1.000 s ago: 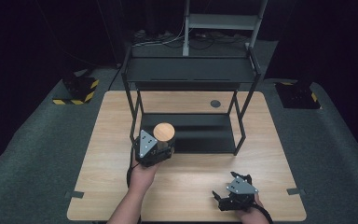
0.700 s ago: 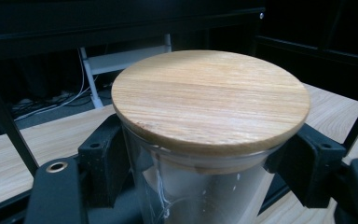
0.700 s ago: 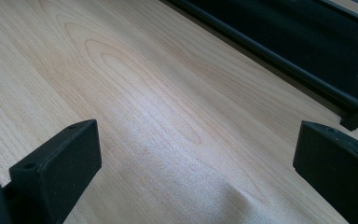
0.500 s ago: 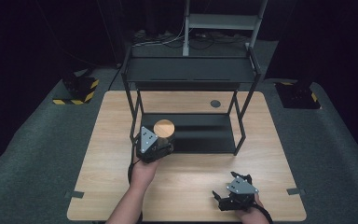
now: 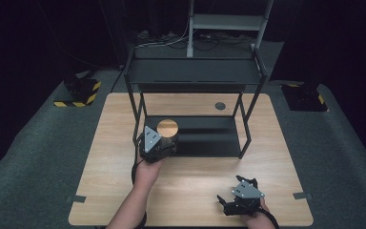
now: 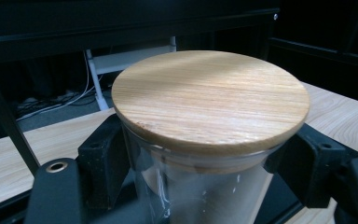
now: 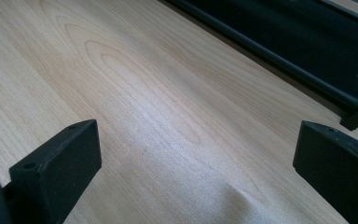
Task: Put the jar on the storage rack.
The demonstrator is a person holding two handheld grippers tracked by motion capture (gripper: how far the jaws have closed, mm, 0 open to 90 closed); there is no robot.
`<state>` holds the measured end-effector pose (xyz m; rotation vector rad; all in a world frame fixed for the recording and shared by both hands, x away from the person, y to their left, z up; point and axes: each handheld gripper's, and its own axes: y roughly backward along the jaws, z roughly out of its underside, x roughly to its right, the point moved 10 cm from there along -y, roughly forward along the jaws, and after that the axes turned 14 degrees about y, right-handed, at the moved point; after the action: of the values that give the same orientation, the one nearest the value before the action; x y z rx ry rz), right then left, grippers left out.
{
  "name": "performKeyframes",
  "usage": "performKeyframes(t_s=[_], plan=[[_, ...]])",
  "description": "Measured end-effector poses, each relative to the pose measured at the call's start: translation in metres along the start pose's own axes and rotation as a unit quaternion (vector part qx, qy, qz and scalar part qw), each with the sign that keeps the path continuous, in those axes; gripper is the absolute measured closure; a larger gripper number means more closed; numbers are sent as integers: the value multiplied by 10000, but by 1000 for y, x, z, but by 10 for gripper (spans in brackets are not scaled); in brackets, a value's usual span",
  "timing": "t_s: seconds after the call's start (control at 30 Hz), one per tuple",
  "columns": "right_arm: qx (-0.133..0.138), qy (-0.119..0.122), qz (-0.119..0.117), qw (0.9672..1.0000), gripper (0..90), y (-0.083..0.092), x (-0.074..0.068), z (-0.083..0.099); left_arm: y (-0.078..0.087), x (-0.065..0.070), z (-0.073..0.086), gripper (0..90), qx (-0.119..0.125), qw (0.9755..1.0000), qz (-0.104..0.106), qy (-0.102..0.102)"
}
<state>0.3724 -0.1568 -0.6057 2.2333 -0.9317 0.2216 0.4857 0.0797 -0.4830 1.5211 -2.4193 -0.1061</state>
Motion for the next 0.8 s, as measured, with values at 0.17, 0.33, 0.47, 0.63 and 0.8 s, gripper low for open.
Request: performKeyframes(t_s=[0.17,0.33,0.47,0.63,0.8], plan=[[9,-13,-4,10000,0,0,0,0,-5,1,0,263,-8,10000,-3,-14],[16,-9,-7,10000,0,0,0,0,-10,2,-1,263,-10,10000,-5,-35],[18,-13,-8,10000,0,0,0,0,-12,2,-1,263,-7,10000,-22,-46],[20,-19,-11,10000,0,0,0,0,-17,2,-2,263,-14,10000,-32,-35],[24,-28,-10,10000,0,0,0,0,-21,1,-2,263,-26,10000,-40,-14]])
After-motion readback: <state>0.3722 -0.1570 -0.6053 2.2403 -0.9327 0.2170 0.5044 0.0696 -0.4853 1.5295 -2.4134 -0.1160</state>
